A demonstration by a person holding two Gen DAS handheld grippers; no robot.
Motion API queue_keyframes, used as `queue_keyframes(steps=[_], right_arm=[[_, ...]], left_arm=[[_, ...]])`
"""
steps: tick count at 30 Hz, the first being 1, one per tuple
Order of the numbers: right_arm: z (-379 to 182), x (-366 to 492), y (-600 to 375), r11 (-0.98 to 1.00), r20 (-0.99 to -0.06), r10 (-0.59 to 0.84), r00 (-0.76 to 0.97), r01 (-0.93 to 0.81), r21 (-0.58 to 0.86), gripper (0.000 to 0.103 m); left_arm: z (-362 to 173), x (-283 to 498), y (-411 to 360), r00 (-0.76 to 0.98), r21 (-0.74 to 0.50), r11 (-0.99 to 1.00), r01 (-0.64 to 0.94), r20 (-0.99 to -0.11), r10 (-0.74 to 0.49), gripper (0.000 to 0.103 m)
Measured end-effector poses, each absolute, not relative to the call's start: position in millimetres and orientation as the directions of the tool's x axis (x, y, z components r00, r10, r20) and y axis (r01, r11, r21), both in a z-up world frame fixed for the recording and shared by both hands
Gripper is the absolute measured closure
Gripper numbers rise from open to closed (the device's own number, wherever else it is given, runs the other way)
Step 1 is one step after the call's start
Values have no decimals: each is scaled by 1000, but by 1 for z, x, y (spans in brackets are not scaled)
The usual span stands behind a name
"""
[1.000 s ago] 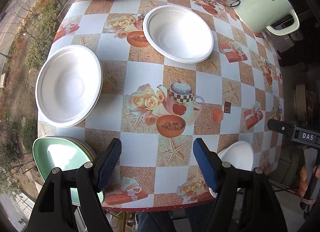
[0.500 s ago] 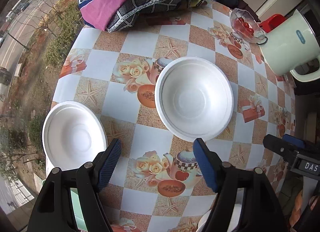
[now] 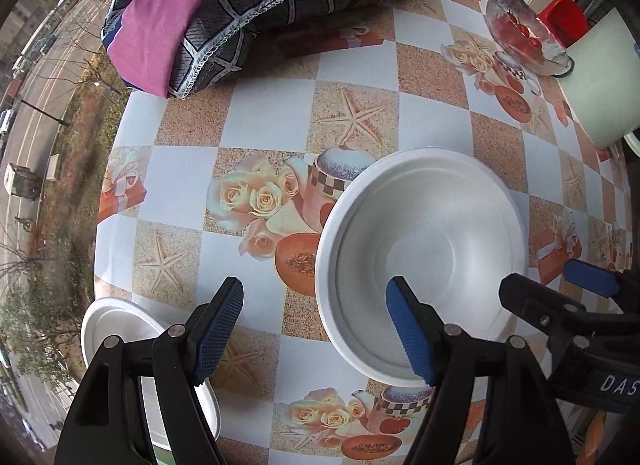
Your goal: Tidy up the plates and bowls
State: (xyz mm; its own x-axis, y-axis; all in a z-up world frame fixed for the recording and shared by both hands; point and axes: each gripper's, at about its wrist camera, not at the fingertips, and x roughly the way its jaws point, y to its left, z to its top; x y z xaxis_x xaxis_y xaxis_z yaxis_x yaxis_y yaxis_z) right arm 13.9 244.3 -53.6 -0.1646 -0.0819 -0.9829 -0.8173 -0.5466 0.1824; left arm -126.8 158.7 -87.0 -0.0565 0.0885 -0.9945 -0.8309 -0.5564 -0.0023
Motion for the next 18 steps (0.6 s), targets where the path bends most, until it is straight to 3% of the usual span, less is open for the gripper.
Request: queue_keyframes(steps=[3,7,8,10,11,13,14,18], right_arm=[[-61,11,247,-537,-982,-84,-171,-822,189,5],[-71,5,246,-540,-982,-95,-164,-820,190,39],[-74,3,246,-536,-980,-106,-169,-820,200,50],[-79,2,245,-520,-970,-136,-201,-819,242,67],[-80,1,244,-519,-968,-142,-207,-817,250,68],[-80,-4,240,-538,-967,-148,-208,-804,255,76],[-80,-7,237,-550,-967,-155,-202,-796,254,82],[-84,-7,225,-597,-978,-145,-148,-776,206,84]], left_arm=[[-93,-130,162,-64,7,-551,-835,-995,83,26],[-104,-132,169,-34,-9,-547,-837,-997,68,26],[-107,-131,171,-26,-14,-545,-838,-998,65,29],[-112,-129,174,14,-49,-536,-843,-998,69,44],[-115,-127,176,35,-63,-530,-845,-997,64,57],[-114,-123,179,36,-68,-510,-857,-997,71,64],[-113,-120,180,36,-65,-499,-864,-997,67,66],[-112,-100,185,41,-63,-457,-887,-997,59,66]])
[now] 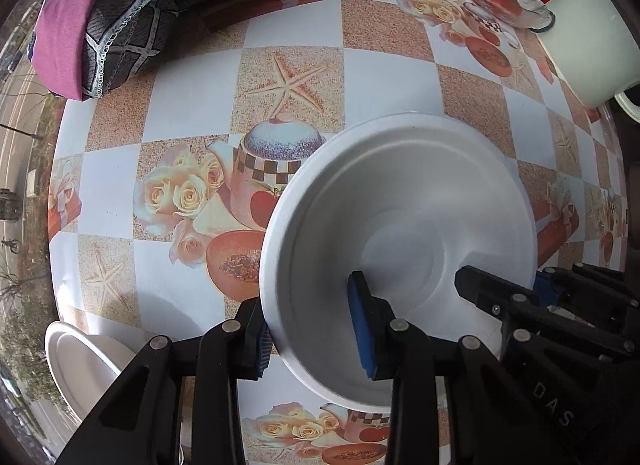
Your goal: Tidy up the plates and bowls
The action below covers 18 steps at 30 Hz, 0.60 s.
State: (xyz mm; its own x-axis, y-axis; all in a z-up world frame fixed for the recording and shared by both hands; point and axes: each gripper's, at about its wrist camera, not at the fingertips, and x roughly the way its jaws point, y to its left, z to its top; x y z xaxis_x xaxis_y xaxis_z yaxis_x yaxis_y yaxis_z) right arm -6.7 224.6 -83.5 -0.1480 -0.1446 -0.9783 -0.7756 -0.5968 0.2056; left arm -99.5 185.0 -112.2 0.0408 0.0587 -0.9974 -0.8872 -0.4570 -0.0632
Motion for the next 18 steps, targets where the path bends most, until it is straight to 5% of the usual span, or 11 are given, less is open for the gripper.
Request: queue_keyframes(steps=[18], right_arm=[[-90,81,154,-599,-978,-197,-75,-780,180,84]], left_arm=[[-110,13,128,62,-70,-342,-937,-997,34,66]])
